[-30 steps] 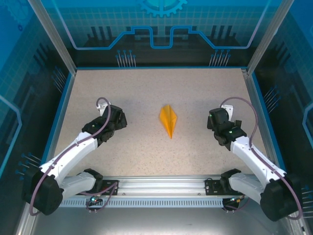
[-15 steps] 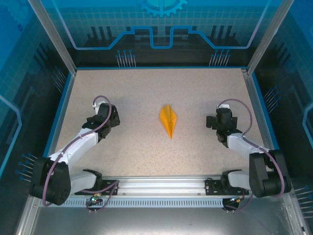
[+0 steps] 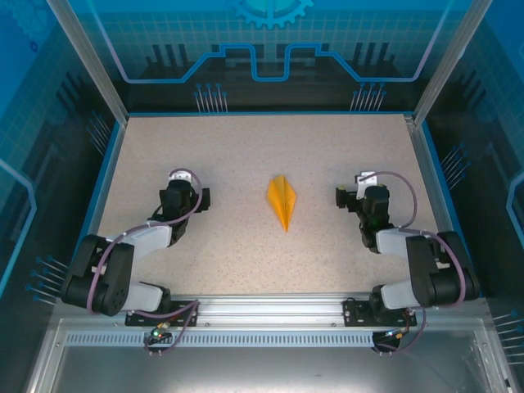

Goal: Fold a paper plane with a square sheet of paper (pick it up from the middle)
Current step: Reset both arms

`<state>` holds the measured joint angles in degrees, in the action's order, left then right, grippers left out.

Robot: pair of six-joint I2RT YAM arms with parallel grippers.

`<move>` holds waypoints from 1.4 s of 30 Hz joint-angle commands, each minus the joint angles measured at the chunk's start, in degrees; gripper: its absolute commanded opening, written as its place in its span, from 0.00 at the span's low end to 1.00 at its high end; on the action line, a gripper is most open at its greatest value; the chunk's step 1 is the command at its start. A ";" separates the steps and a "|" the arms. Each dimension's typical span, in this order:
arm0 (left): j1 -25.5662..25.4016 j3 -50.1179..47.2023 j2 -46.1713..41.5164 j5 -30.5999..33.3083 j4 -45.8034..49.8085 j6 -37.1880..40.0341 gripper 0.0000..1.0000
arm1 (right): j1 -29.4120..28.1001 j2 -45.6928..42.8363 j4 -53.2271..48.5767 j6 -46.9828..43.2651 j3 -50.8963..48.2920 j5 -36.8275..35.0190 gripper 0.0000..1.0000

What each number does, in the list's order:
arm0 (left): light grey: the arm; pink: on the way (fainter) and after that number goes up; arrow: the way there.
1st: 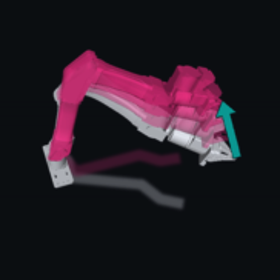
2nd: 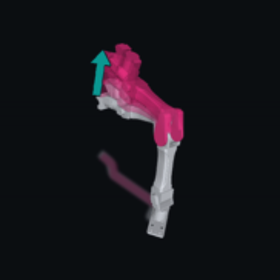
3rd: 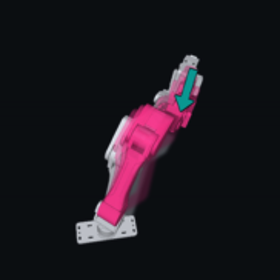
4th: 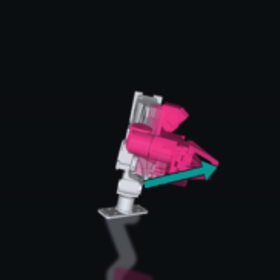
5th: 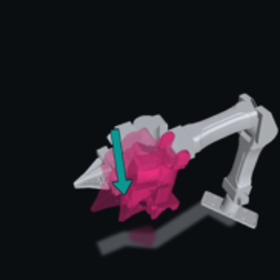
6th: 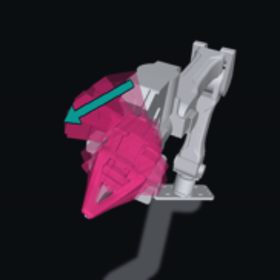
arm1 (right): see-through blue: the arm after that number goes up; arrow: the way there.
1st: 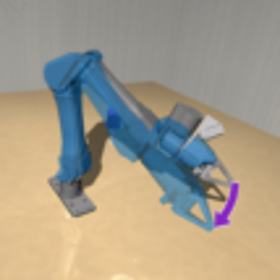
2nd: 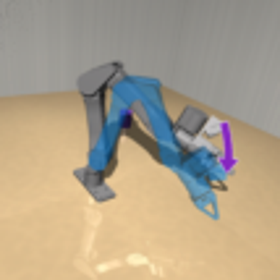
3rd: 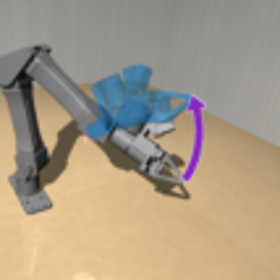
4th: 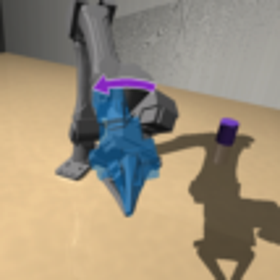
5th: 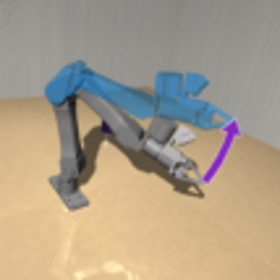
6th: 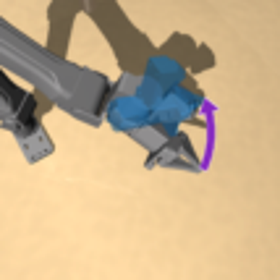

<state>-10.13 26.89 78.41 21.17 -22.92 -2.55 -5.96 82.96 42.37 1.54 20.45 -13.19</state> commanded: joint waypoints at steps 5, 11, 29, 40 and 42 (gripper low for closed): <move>3.83 0.17 2.35 -7.37 -10.92 6.32 0.98 | 0.64 3.15 3.00 -1.53 3.10 2.55 0.99; 5.06 -0.50 5.65 -9.06 -15.56 5.06 0.98 | 0.77 3.10 2.64 -1.10 3.22 2.31 0.99; 9.16 -3.57 8.38 -18.78 -22.94 3.83 0.98 | 1.12 3.09 2.50 -1.07 3.28 2.87 0.99; 9.71 -3.05 8.49 -16.78 -22.21 2.28 0.98 | 0.96 3.09 2.54 -1.18 3.28 2.71 0.99; 9.69 -3.08 8.50 -16.89 -22.17 2.37 0.98 | 1.01 3.12 2.54 -1.11 3.28 2.85 0.99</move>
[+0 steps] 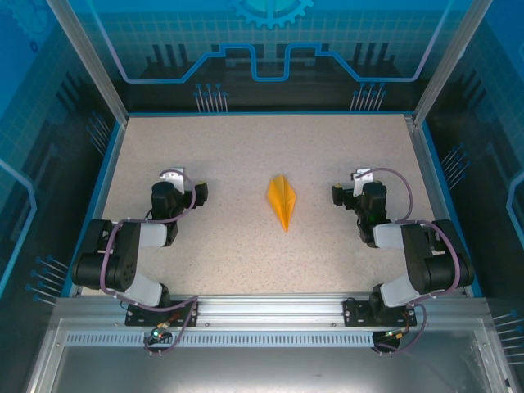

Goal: Fold a paper plane with a square sheet of paper (pick it up from the middle)
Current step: Reset both arms

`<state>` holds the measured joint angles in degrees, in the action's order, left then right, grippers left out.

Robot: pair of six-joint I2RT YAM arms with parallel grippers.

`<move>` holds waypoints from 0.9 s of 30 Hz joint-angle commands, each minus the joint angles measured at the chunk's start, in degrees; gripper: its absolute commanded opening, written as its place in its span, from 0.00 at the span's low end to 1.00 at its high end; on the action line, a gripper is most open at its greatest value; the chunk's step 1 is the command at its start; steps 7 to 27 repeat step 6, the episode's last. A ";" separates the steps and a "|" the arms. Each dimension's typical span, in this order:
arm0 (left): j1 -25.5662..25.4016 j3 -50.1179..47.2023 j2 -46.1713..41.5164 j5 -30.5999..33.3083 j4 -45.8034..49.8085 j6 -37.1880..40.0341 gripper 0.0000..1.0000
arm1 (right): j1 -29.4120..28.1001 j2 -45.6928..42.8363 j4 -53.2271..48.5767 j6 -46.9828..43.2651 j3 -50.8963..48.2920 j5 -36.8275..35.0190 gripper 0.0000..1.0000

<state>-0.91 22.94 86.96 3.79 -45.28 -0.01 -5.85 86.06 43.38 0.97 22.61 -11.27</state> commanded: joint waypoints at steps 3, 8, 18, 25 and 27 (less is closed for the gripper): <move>0.47 0.92 -0.03 0.38 0.19 -0.16 0.99 | 0.86 0.05 1.45 -0.46 1.25 0.89 0.99; 0.47 0.90 -0.07 0.47 0.17 -0.20 0.99 | 0.84 0.00 1.45 -0.47 1.14 0.90 0.99; 0.47 0.90 -0.07 0.47 0.17 -0.20 0.99 | 0.84 0.00 1.45 -0.47 1.14 0.90 0.99; 0.47 0.90 -0.07 0.47 0.17 -0.20 0.99 | 0.84 0.00 1.45 -0.47 1.14 0.90 0.99; 0.47 0.90 -0.07 0.47 0.17 -0.20 0.99 | 0.84 0.00 1.45 -0.47 1.14 0.90 0.99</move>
